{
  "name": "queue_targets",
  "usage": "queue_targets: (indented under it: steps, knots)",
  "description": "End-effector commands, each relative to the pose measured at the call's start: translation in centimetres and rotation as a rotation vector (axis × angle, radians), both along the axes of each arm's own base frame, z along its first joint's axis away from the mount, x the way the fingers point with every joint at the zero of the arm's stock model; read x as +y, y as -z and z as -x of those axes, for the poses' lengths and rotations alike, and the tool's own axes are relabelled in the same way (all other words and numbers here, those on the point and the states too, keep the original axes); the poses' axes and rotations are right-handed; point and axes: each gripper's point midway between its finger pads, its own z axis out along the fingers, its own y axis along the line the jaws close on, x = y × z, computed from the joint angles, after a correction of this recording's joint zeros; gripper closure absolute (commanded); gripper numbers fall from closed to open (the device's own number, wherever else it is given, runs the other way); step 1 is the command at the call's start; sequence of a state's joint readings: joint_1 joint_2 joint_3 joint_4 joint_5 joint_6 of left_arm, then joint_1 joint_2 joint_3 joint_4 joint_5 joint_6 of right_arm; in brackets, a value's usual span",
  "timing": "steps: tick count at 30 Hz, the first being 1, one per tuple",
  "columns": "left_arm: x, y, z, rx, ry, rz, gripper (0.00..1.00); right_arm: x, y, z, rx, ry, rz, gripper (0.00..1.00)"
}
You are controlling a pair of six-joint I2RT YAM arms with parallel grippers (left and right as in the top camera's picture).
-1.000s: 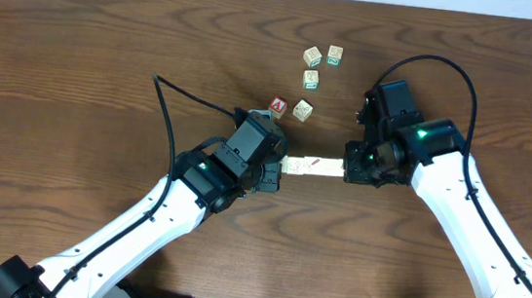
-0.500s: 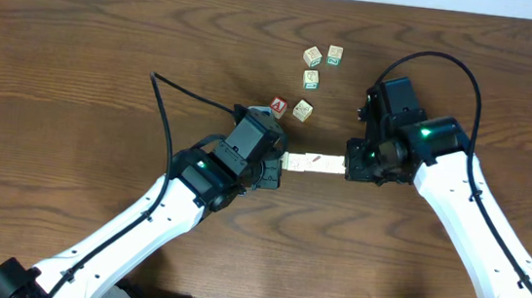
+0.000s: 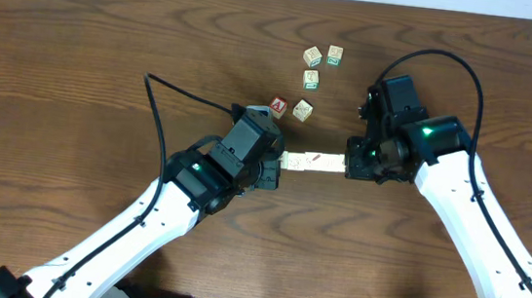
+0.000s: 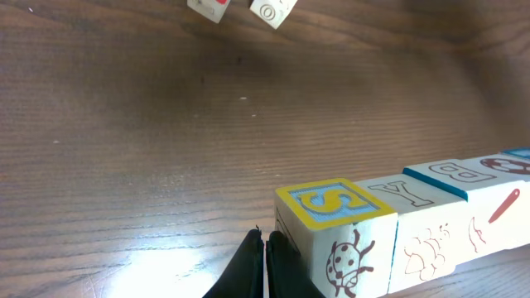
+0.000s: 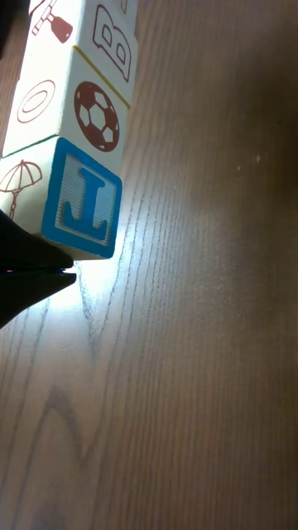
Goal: Lift 5 blocks
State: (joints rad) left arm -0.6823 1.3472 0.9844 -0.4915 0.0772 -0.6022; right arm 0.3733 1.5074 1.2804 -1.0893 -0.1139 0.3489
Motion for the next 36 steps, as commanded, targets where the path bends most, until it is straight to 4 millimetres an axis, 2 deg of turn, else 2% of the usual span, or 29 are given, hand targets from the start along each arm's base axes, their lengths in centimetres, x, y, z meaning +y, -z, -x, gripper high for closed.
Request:
queue_targets:
  steps: [1,36]
  knots:
    - [-6.1,-7.29,1.4,-0.059,0.196,0.263,0.93,8.16,-3.53,3.37,0.086,-0.193,-0.364,0.99]
    - [-6.14,-7.24,1.52,-0.067,0.213,0.254,0.93,8.14,-3.5,3.45,0.089,-0.193,-0.363,0.99]
